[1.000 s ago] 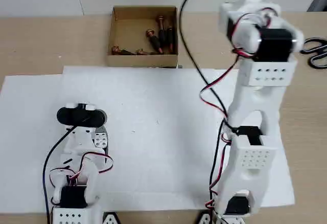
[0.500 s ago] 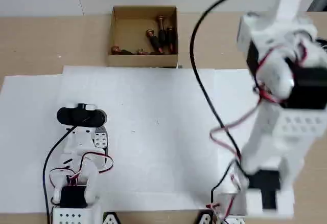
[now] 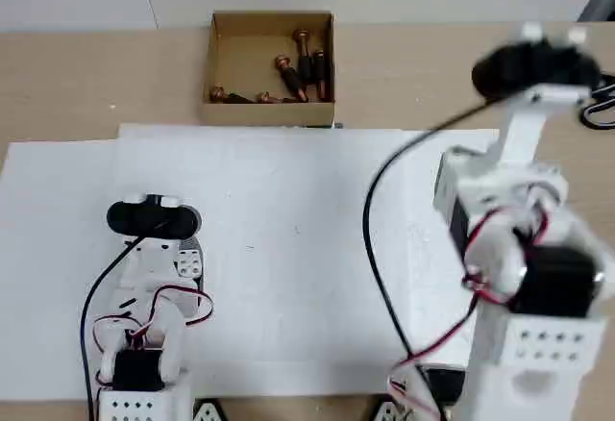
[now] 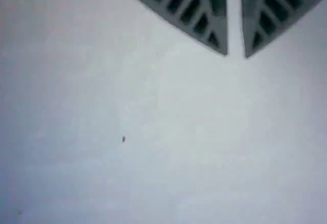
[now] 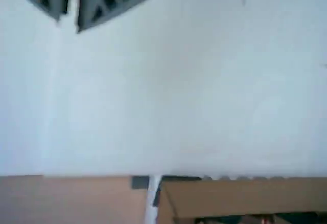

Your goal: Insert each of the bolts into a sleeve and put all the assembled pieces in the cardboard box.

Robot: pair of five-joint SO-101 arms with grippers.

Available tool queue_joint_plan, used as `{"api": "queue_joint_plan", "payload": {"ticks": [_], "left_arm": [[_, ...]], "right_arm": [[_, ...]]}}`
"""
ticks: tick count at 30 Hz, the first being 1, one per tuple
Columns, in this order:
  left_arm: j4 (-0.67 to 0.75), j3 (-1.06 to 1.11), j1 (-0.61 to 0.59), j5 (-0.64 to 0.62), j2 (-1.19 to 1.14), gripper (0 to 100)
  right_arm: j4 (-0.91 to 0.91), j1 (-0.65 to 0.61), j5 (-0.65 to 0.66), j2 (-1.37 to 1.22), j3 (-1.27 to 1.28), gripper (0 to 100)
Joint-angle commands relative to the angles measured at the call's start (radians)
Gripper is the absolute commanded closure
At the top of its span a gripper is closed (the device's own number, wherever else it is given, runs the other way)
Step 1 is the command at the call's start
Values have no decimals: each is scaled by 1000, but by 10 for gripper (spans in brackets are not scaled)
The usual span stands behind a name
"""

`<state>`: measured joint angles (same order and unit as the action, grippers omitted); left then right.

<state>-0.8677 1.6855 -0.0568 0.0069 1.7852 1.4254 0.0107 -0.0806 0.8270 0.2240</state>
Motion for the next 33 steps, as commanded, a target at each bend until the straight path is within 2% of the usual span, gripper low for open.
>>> {"api": "queue_joint_plan", "payload": {"ticks": [1, 8, 17, 26, 33], "left_arm": [[5, -4, -8, -3, 8, 994], [5, -4, -8, -3, 8, 994], [5, -4, -8, -3, 8, 994], [5, -4, -8, -3, 8, 994], [5, -4, -8, -3, 8, 994]], "right_arm": [[-160, 7, -6, 203, 304, 996], [-329, 2, -6, 487, 712, 996], [-495, 5, -11, 727, 1071, 996], [-532, 1, -6, 993, 1315, 996], [-541, 1, -14, 986, 1364, 996]]}}
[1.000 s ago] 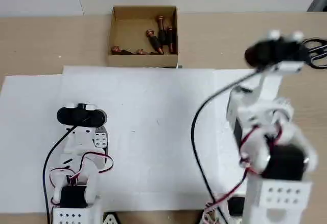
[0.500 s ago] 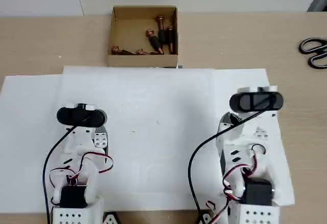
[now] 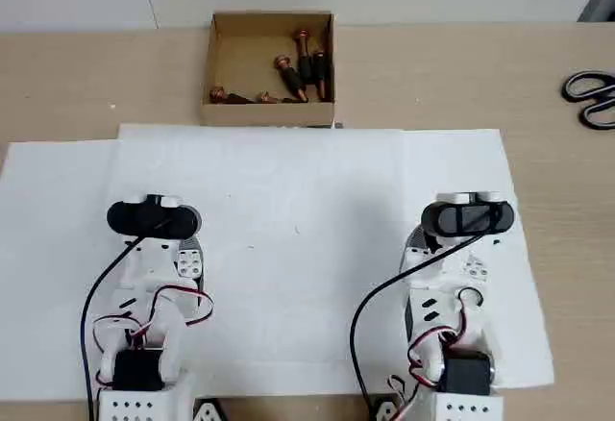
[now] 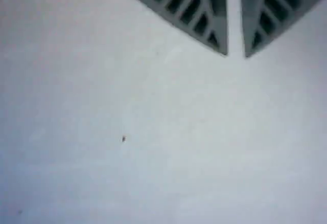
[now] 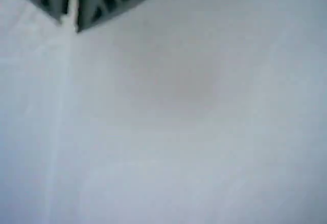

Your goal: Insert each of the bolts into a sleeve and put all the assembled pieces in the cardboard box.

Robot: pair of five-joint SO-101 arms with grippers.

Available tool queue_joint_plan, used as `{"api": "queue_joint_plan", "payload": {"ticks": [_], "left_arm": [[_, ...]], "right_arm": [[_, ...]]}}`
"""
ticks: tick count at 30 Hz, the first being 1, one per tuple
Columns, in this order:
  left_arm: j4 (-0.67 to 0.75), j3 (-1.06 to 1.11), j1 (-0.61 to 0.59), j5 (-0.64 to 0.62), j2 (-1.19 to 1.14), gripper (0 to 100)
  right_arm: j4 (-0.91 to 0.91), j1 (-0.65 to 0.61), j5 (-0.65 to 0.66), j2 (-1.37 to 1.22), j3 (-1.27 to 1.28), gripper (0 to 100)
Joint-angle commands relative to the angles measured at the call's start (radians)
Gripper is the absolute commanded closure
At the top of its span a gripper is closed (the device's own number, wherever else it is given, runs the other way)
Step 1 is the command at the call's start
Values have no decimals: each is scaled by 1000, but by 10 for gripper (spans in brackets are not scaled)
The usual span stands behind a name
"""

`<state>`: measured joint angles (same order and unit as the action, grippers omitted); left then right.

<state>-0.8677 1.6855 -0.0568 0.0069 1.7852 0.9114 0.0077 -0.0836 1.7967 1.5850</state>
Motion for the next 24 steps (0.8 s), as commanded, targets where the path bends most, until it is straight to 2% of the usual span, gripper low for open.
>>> {"api": "queue_joint_plan", "payload": {"ticks": [1, 8, 13, 17, 24], "left_arm": [[5, -4, -8, -3, 8, 994], [5, -4, -8, -3, 8, 994], [5, -4, -8, -3, 8, 994], [5, -4, -8, -3, 8, 994], [5, -4, -8, -3, 8, 994]], "right_arm": [[-35, 4, -6, 16, 15, 996], [-90, 2, -11, 18, 97, 995], [-74, 2, -3, 18, 98, 995], [22, 2, -11, 18, 98, 995], [25, 12, -11, 18, 97, 995]]}}
